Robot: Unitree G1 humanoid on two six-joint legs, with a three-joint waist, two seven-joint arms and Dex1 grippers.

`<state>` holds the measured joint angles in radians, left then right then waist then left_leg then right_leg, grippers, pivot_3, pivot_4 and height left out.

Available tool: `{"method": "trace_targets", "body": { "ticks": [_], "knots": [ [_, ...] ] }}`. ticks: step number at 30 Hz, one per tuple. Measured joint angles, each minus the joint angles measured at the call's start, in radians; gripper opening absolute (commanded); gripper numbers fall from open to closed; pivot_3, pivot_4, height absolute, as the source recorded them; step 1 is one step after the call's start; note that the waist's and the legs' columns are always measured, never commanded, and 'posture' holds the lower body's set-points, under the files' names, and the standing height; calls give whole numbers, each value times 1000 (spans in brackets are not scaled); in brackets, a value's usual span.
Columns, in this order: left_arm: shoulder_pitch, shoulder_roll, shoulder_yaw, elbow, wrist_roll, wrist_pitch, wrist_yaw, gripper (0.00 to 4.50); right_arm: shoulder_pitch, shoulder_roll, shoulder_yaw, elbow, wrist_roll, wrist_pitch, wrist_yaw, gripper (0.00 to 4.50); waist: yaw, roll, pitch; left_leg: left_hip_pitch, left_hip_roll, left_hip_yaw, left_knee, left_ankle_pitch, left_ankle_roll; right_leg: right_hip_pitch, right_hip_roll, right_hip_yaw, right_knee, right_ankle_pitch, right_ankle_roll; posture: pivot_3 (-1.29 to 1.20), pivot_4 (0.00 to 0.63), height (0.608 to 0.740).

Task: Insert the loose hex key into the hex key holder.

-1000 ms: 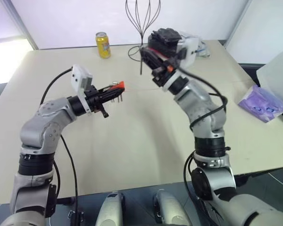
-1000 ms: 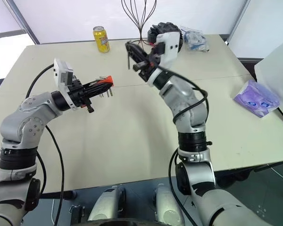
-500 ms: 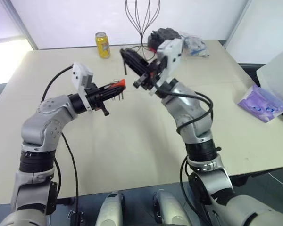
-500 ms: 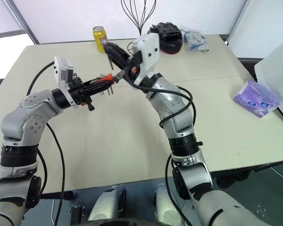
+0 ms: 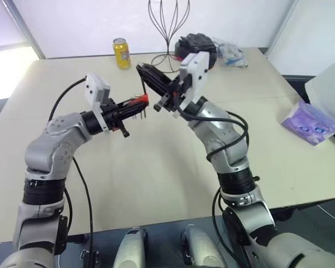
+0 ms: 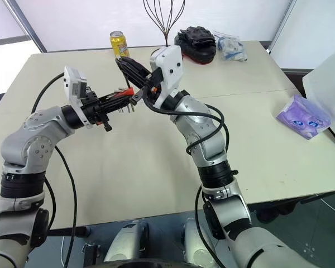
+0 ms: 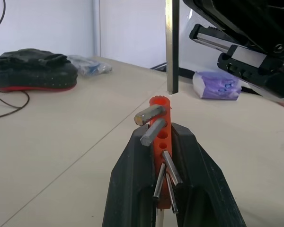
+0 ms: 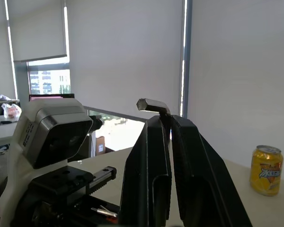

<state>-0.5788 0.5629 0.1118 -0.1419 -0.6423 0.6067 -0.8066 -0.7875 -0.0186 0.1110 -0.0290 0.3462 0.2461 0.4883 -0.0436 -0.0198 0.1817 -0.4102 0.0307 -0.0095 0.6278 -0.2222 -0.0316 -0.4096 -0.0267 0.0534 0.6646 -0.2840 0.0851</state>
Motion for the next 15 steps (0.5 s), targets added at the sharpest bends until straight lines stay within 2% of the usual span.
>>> {"method": "trace_targets", "body": {
  "ticks": [15],
  "knots": [
    [11,-10,0,-4,0,0,4,0,-7,6,7,16,-11,-15,5,31,0,0,0,0,0,0,0,0,0,0,0,0,0,0,0,0,150,740]
  ]
}}
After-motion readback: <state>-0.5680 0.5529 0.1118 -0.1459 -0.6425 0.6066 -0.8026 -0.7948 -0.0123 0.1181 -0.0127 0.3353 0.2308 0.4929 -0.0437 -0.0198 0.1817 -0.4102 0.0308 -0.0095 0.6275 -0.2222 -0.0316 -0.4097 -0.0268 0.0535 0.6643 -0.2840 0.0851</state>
